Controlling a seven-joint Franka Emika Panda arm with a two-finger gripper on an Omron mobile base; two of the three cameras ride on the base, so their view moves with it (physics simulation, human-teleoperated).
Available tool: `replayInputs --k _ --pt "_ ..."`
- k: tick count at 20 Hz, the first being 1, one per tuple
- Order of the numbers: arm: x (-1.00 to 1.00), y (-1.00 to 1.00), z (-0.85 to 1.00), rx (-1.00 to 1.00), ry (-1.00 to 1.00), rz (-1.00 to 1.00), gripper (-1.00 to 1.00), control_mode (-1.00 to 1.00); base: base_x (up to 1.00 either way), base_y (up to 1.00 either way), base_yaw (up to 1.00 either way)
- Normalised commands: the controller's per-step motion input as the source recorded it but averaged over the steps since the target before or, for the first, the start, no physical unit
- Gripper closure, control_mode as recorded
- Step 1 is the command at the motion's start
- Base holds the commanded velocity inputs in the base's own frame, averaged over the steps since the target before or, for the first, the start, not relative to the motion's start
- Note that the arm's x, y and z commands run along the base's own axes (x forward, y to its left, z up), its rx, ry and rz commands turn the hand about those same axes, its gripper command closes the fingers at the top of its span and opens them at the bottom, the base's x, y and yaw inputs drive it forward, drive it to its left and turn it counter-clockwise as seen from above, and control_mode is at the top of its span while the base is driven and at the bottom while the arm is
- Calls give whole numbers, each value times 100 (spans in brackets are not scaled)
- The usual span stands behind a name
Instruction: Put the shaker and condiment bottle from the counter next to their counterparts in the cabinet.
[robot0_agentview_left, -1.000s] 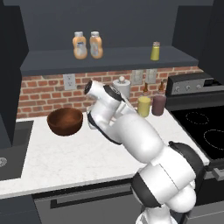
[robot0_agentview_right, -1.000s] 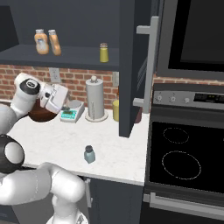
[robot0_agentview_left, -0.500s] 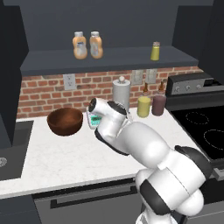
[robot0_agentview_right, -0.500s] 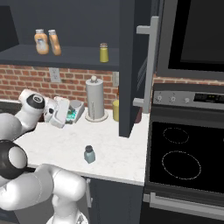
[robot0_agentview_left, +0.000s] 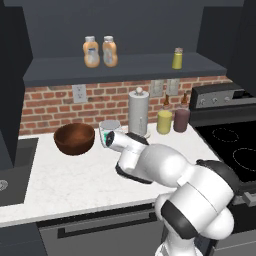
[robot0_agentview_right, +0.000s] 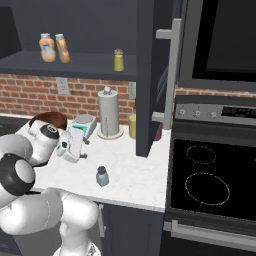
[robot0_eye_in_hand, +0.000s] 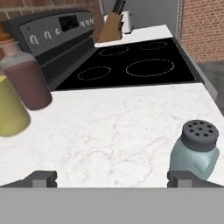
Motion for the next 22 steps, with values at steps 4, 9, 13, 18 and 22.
replayInputs --k 4,9,13,18,22 --pt "0 0 -7 0 0 0 -100 -100 0 0 0" --pt "0 0 -54 0 7 0 -100 -100 0 0 0" --pt "-15 -4 -34 0 12 -4 -100 -100 0 0 0" --pt "-15 -3 -1 0 4 -16 -100 -100 0 0 0" --pt "-24 0 0 0 3 -22 -100 -100 0 0 0"
